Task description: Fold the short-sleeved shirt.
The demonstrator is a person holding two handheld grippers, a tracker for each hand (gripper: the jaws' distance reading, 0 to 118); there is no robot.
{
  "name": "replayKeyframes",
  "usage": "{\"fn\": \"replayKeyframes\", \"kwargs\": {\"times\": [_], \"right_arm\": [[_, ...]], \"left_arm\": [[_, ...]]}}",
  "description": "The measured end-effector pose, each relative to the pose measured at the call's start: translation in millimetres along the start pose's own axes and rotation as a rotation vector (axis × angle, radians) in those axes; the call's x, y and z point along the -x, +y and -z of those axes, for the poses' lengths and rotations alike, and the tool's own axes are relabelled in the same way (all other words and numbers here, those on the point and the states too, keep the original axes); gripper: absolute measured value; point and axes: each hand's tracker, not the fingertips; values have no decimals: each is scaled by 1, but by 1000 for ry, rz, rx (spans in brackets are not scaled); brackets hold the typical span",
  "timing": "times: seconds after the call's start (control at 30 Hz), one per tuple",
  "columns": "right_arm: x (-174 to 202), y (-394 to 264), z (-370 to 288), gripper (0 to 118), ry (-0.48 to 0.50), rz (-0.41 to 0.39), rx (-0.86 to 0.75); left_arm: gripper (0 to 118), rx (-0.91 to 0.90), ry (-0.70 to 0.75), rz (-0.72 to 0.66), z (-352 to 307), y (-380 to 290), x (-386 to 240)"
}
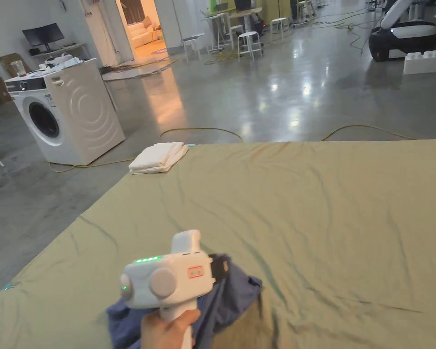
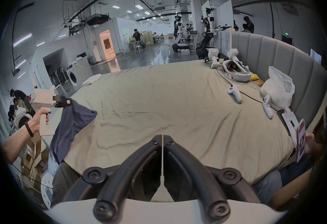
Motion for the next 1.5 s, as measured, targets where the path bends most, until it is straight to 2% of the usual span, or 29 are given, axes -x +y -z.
{"fn": "replayKeyframes", "kwargs": {"times": [0.13, 0.3, 0.47, 0.57, 0.6, 0.63, 0.67, 0.7, 0.73, 0.87, 1.0, 1.1, 1.23, 1.27, 1.3, 1.33, 1.37, 1.4, 1.5], "right_arm": [[-8, -7, -21, 2, -51, 5, -13], [-26, -18, -48, 2, -110, 30, -22], [-55, -25, -70, 2, -180, 71, -37], [-63, -30, -78, 2, -200, 106, -50], [-64, -31, -81, 2, -202, 107, -53], [-64, -33, -82, 2, -204, 105, -58], [-64, -33, -83, 2, -206, 100, -59], [-63, -33, -82, 2, -207, 93, -60], [-62, -33, -82, 2, -204, 82, -67], [-56, -24, -69, 2, -161, 67, -108], [-41, -2, -59, 2, -118, 15, -212], [-23, 20, -60, 2, -93, -33, -302], [-13, 39, -67, 2, -28, -53, -361], [-10, 42, -68, 2, -22, -52, -369], [-9, 43, -69, 2, -15, -48, -375], [-8, 45, -71, 2, -2, -43, -384], [-7, 47, -73, 2, 3, -40, -392], [-6, 47, -74, 2, -3, -42, -399], [-5, 46, -78, 2, -62, -76, -419]], "left_arm": [[1, 49, -225, 106, 42, -20, -114], [1, 238, -464, 187, 97, -111, -245], [1, 410, -628, 368, 100, -212, -354], [2, 441, -692, 489, 89, -260, -392], [8, 428, -716, 518, 85, -269, -396], [22, 428, -730, 509, 82, -272, -396], [55, 428, -715, 501, 78, -272, -394], [76, 396, -700, 511, 72, -267, -389], [83, 340, -693, 526, 62, -251, -378], [83, 74, -561, 534, -2, -173, -322], [83, -278, -449, 396, -104, -105, -252], [83, -569, -367, 291, -188, -88, -206], [78, -770, 5, 358, -267, -97, -190], [63, -784, 95, 375, -277, -102, -193], [43, -785, 152, 385, -283, -104, -192], [16, -782, 202, 383, -289, -108, -190], [3, -773, 248, 371, -294, -112, -188], [2, -778, 286, 348, -294, -116, -187], [0, -709, 226, 301, -301, -121, -171]]}}
